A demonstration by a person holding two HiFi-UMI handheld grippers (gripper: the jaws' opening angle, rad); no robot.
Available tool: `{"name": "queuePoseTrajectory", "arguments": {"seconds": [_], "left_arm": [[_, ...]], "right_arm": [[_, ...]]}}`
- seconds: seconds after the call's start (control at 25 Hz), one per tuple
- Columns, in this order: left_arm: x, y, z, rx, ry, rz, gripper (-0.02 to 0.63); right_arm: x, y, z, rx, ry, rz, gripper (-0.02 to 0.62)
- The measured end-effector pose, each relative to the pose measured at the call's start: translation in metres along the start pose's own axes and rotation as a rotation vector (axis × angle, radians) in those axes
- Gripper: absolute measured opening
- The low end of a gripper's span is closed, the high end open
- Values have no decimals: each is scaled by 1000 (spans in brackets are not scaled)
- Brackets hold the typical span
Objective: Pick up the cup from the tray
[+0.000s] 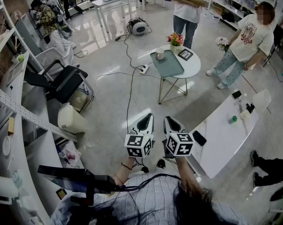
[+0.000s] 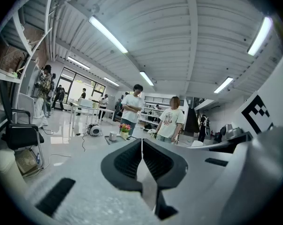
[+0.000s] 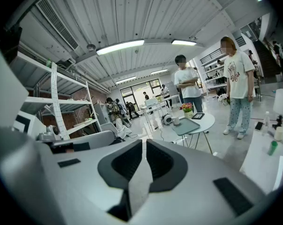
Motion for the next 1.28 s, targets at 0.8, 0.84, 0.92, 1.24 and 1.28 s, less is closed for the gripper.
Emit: {"name": "queuePoseTrajectory", "arguments": {"seconds": [0.8,0.84,0.92,1.24,1.28], "left_arm": [[24,-50,8,0,7,-53,20],[26,-54,9,1,7,-56,20],[29,-61,11,-4,4,-59,20],[25,-83,10,-22,3,-91,20],[23,-88,9,-23,2,-92,20]], "right_arm": [[54,-11,-17,22,22,-79,48],[57,-13,-18,20,30,-79,48],[65,-16,-21,19,41,-77,48],[81,-39,-25,-13,12,-114,48],[84,-43,-26,-16,13,-115,48]]}}
Point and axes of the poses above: the fingertips, and each gripper's own axes: y backward along the fingers, x to its right, z out of its underside, the point moved 4 cm from there along y, backward along the fingers, and after that the axes turned 5 degrees about -z, right-handed, at the moved point
